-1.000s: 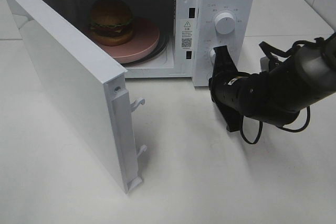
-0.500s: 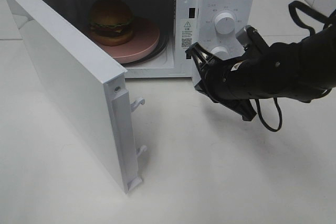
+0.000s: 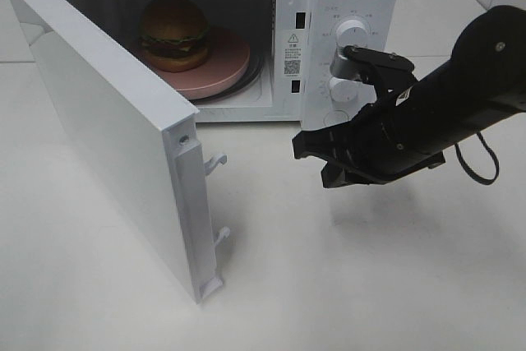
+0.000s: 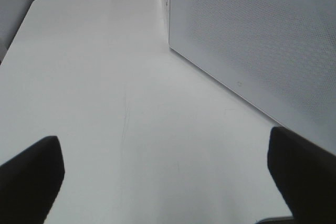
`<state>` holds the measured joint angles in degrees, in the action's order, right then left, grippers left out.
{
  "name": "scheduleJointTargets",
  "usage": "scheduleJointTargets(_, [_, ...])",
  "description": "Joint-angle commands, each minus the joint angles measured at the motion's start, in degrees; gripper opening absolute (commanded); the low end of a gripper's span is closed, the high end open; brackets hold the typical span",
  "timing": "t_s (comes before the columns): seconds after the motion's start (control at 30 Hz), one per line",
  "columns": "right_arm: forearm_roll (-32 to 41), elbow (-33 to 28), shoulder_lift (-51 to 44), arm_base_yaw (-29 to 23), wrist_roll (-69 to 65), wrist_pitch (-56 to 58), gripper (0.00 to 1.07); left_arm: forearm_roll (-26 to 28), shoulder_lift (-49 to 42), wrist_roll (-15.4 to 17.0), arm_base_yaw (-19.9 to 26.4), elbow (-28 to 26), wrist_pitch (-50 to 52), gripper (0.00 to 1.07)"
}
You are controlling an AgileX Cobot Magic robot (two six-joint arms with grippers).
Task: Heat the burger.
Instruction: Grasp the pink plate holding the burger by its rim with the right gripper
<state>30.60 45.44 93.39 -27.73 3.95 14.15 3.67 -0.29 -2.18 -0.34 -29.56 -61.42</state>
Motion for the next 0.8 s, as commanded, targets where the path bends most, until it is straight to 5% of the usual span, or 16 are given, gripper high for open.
scheduleJointTargets(0.03, [-3.44, 1.55, -1.49, 0.34, 5.21, 5.90, 0.01, 0.06, -0.23, 0.06, 0.11, 0.00, -0.11, 0.98])
scheduleJointTargets(0.4, [-20.80, 11.40, -2.41, 0.34, 24.81, 33.69, 0.03, 0.06, -0.23, 0.06, 0.11, 0.00, -0.11, 0.98])
scheduleJointTargets(0.8, [-21.94, 17.13, -2.86, 0.29, 60.96, 34.84, 0.05, 0.06, -0.23, 0.06, 0.11, 0.00, -0.11, 0.98])
